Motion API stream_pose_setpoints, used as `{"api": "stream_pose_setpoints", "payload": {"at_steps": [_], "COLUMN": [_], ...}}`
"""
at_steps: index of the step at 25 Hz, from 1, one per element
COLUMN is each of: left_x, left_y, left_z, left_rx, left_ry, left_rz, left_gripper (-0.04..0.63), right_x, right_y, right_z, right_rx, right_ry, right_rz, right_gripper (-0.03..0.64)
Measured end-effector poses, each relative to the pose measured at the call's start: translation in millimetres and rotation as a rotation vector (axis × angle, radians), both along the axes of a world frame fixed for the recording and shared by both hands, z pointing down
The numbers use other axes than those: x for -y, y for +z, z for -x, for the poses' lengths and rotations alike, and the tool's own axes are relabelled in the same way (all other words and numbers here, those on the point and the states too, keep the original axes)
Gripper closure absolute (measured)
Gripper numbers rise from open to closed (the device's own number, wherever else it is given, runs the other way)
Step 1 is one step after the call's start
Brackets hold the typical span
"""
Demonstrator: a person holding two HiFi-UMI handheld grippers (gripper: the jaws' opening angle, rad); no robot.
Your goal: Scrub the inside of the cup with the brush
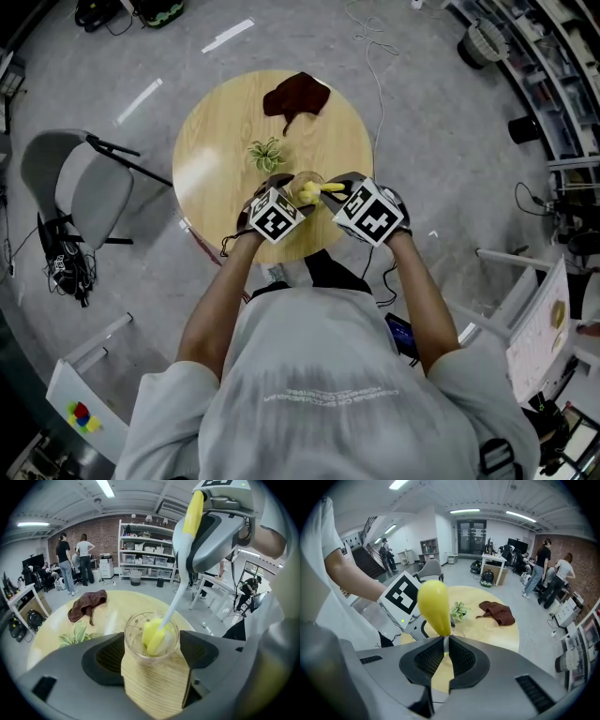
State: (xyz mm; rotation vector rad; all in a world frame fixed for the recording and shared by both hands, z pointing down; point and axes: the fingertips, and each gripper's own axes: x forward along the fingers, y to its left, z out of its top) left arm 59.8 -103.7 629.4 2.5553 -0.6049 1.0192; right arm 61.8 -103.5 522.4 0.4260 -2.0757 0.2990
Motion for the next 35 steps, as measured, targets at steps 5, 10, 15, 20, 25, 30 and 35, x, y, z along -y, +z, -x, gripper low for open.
{"api": "stream_pose_setpoints", "payload": {"at_steps": [5,10,15,20,25,30,35], "left_x": [0.2,0.2,-0.7,-0.9,-0.7,-0.9,0.4], "left_y": [1.5,0.8,1.3,1.2,0.9,1.9,0.5], "left_z": [0.0,0.1,0.0,-2.0,-2.4,-1.2,-0.6], "left_rx": [-0.002,-0.004,-0.004,0.002,0.005,0.005,0.000], "left_ry": [-0.007,-0.015,-0.018,-0.025,-0.029,-0.034,-0.038], "left_rz": [0.005,0.004,0.008,0.004,0.003,0.003,0.007], "left_gripper": [0.212,0.212,0.212,0.212,0.212,0.212,0.211], "right_x": [4.8,7.1,1.5,0.1,-0.3,7.4,6.0], "right_y": [-13.3,-34.9,-46.1,-26.2,-4.0,-1.7,-8.5], "right_z": [-3.2,-3.2,2.2,-6.5,-14.0,-15.5,-6.6], "right_rx": [-0.021,-0.046,-0.038,-0.077,-0.092,-0.069,-0.066], "right_ry": [-0.016,-0.050,-0.077,-0.086,-0.059,-0.009,-0.035], "right_rz": [-0.067,-0.193,-0.254,-0.270,-0.264,-0.266,-0.300], "right_gripper": [0.558,0.551,0.549,0.547,0.545,0.540,0.540]}}
